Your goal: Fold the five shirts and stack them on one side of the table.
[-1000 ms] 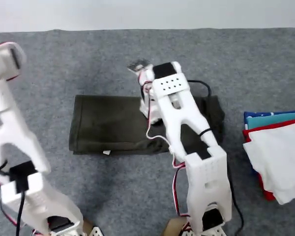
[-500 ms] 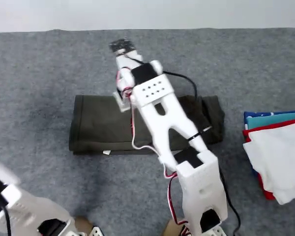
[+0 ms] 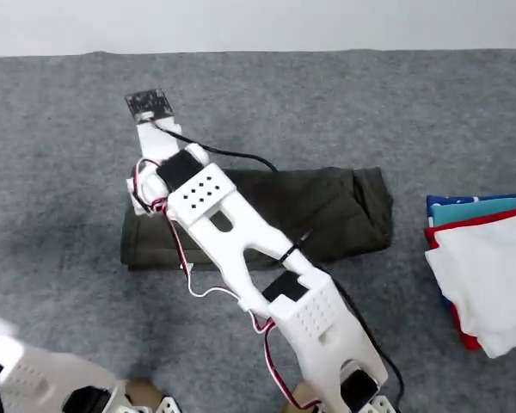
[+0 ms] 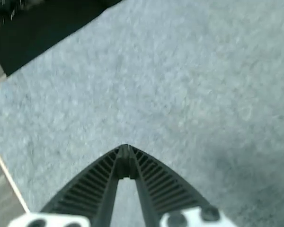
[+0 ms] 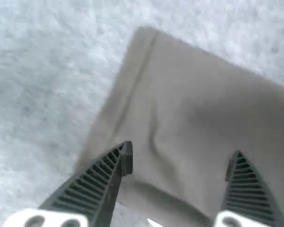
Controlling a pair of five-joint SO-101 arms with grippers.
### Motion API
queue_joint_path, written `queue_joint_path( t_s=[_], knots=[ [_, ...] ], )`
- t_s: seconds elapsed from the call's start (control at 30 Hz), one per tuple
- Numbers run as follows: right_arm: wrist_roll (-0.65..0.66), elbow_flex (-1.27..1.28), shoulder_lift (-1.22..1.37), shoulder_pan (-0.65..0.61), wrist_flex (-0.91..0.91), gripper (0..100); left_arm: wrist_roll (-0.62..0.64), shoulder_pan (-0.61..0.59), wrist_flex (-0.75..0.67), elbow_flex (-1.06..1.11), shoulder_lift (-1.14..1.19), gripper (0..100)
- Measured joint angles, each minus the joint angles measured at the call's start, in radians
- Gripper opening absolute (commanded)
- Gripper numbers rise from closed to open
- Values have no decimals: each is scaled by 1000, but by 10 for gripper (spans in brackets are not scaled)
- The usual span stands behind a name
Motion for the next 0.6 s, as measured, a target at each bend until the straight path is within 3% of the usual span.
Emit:
queue_joint_path(
  t_s=[0.37,0.6],
  knots=[
    [-2,-224,226,-98,-2,341,0,-20,0,60,0,3],
    [-2,-324,411,-112,-94,339,0,-40,0,60,0,3]
  ],
)
